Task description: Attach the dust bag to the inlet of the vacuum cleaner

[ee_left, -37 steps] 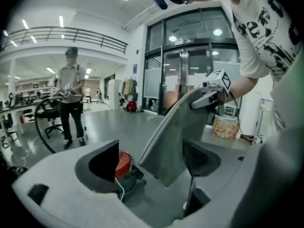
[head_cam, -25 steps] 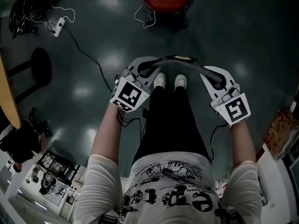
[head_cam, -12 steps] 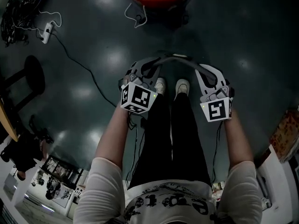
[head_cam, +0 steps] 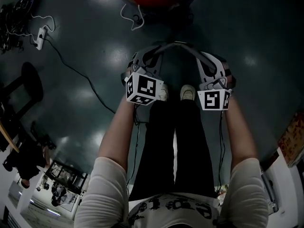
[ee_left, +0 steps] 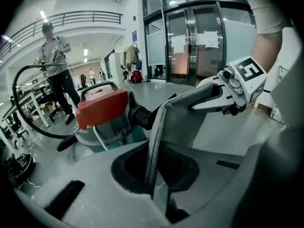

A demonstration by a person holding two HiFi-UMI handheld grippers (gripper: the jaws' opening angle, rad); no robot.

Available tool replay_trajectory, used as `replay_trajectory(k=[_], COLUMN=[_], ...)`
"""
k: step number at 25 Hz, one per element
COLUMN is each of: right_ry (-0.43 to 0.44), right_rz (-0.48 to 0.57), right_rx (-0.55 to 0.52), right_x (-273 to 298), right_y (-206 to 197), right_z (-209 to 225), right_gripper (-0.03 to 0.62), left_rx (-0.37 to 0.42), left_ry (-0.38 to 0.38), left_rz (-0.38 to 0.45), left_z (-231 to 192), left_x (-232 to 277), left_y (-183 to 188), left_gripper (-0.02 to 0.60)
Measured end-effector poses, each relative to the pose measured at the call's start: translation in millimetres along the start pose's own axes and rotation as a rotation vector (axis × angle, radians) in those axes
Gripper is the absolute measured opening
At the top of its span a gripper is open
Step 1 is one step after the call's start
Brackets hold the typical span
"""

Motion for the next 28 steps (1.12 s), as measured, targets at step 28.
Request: replay_trajectory(k=[28], right_ry=[0.077], right_rz=[-0.286], right_rx=[-0.32], right_x=[82], right_y=[4], right_z=[7], right_gripper=[0.216], left_rx=[-0.204], left_ry=[-0.021], left_rz=[-0.034], left_z=[-30], left_x=[37], left_y=[3], left_gripper=[0.014])
Point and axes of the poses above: the fingertips, and each gripper's own axes: x forward along the fingers, z to its right, y out of its top, the point moved 3 cm from there along -x, backward along the fingers, and after that the axes turned 7 degrees about z, right-handed, at the moved point
